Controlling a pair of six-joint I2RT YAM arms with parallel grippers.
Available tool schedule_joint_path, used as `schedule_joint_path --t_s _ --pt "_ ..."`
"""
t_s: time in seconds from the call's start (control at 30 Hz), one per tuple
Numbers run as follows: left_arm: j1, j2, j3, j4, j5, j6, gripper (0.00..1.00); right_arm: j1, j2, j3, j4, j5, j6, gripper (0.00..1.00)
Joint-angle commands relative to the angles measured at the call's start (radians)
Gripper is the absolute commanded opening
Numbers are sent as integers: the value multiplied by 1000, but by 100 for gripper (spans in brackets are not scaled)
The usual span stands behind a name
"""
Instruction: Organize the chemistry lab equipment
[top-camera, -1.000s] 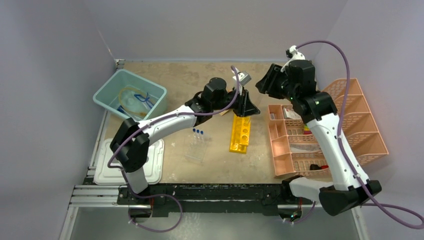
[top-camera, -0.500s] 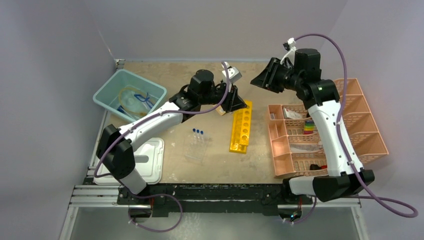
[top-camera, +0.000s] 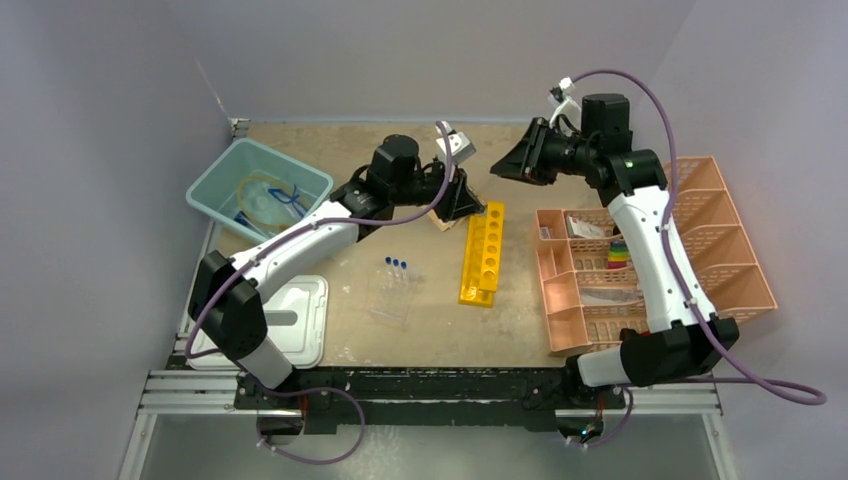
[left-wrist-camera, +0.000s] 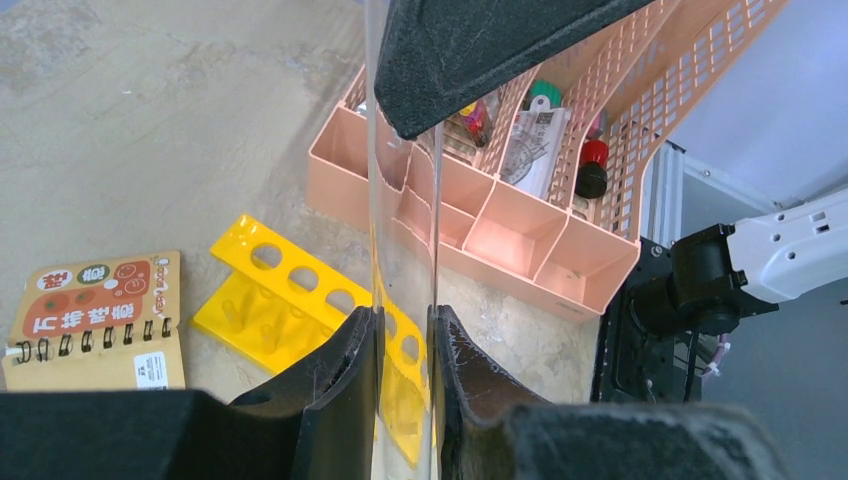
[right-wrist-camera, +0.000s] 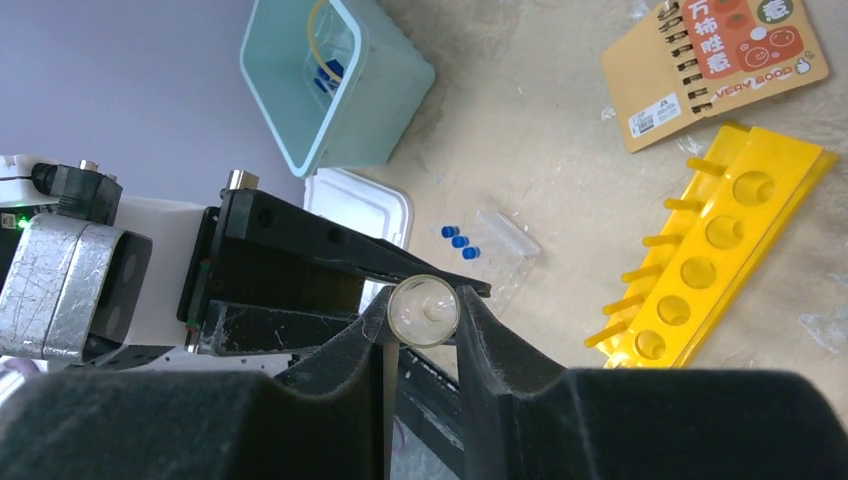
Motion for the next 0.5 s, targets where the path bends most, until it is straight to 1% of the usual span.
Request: schedule_joint_path --t_s 0.0,0.03,0.07,0.1,0.13,0.2,0.27,0.37,0.47 --pt "7 -66 -4 54 26 28 1 -2 -20 29 19 -22 -11 16" --pt "7 -68 -9 54 17 23 5 -2 -20 32 12 9 -23 15" --pt "10 -70 -11 54 8 17 12 -2 -22 33 11 38 -37 15" --pt "13 -71 -13 55 -10 4 21 -2 -28 31 19 76 -49 14" --pt "16 -71 -15 55 -36 -14 34 -2 -34 28 31 119 -66 14" --pt "34 -73 -26 54 -89 -64 49 -1 -50 24 52 226 -111 14" --pt "67 -74 -46 71 -126 -139 55 -1 -67 18 80 363 -189 13" --pt "126 -67 -70 110 -113 -254 58 3 -93 -12 130 483 -286 13" --pt "147 -64 -87 105 -148 -299 60 33 -109 -58 171 589 -371 13"
